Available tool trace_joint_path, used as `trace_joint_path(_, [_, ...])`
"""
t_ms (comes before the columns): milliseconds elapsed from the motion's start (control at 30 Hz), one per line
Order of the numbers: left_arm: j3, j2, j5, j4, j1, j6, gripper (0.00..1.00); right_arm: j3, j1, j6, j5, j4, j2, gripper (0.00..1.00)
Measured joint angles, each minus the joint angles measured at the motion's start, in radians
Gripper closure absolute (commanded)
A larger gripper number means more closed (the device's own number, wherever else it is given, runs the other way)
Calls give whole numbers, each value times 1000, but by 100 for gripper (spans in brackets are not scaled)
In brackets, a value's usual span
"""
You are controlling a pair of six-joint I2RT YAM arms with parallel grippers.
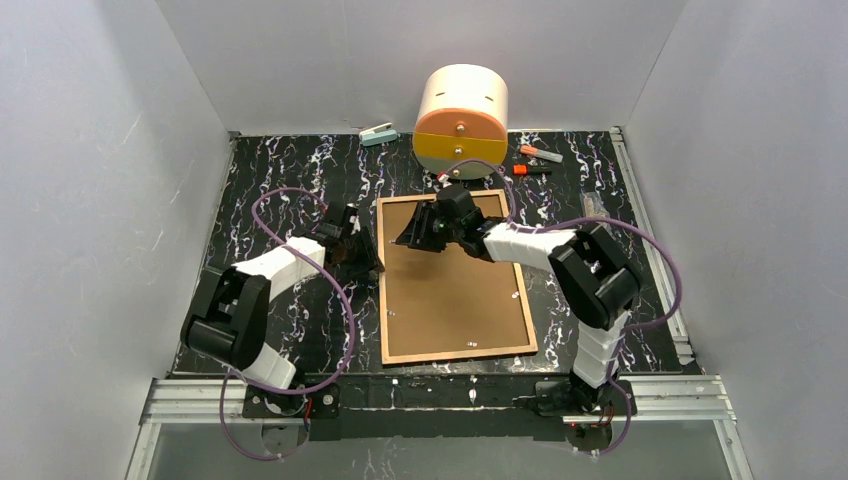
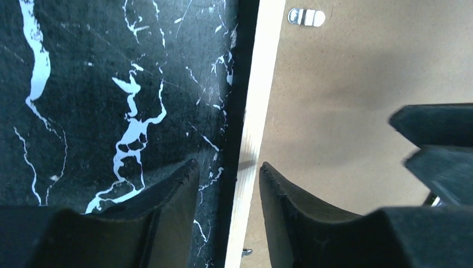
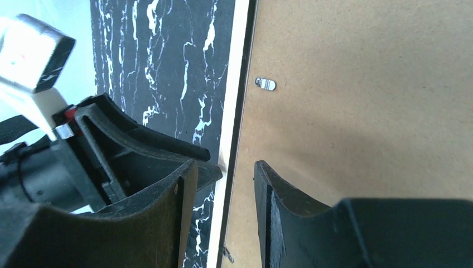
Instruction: Put the photo into the frame
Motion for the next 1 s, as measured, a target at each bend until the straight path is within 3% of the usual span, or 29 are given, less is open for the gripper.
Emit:
trace_joint_path(467, [10,40,4,53,0,21,74,105,2,42,-69,32,206,54])
trace_joint_path(1000, [8,43,5,62,-3,29,76,214,0,48,-35,106,309,54])
